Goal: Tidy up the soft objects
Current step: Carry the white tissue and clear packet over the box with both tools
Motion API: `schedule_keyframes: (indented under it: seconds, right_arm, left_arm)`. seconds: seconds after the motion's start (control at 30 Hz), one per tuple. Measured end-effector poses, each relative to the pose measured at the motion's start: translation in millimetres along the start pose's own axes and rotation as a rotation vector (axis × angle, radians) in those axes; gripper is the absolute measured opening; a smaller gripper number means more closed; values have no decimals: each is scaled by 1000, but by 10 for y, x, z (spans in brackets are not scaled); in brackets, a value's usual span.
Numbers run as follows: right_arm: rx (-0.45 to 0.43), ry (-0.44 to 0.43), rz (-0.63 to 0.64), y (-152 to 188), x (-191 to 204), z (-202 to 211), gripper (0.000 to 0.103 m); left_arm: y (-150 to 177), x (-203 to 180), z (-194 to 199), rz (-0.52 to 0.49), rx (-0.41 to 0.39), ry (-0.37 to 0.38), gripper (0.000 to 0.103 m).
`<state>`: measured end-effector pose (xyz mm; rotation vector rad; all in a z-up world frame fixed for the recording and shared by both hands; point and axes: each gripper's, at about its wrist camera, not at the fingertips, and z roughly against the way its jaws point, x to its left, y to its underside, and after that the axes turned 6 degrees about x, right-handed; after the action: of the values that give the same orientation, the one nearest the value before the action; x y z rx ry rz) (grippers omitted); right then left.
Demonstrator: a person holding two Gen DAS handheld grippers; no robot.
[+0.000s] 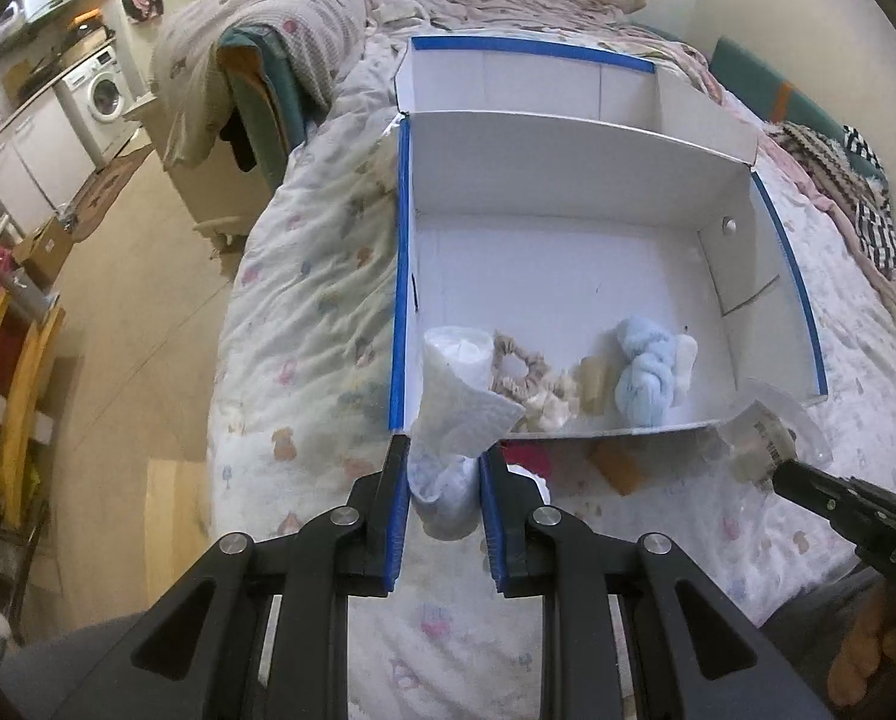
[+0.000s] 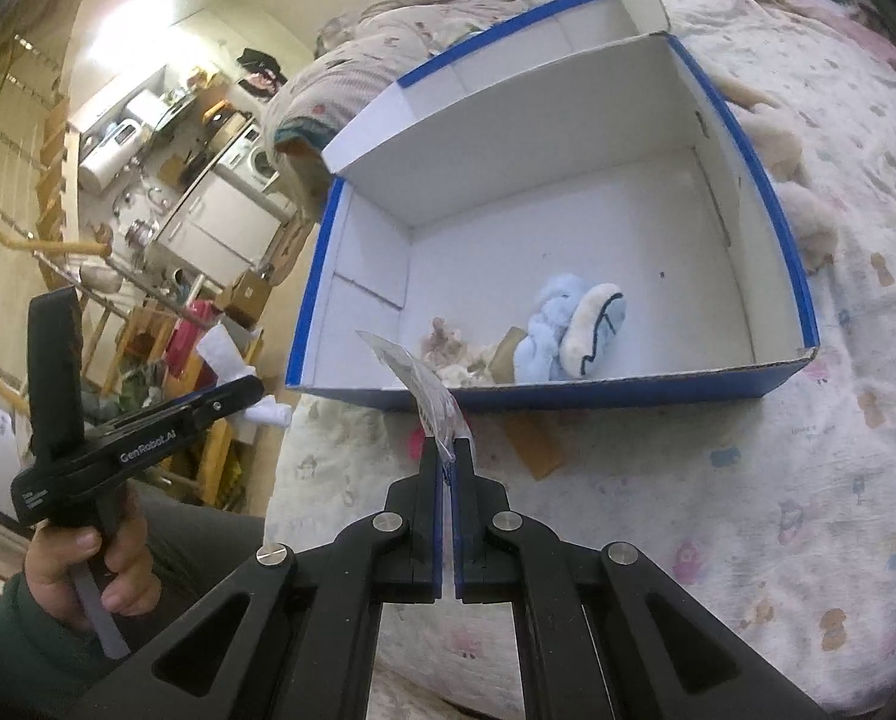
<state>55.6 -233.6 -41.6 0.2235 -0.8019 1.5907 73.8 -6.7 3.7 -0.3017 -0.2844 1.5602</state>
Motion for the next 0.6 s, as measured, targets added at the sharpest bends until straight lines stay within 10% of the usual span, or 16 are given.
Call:
schedule_keyframes:
  seconds: [0.6]
  right_arm:
    - [-57, -22, -5, -396, 49, 105, 4]
  left_arm:
    - [-513, -226, -183, -72, 12, 73, 20]
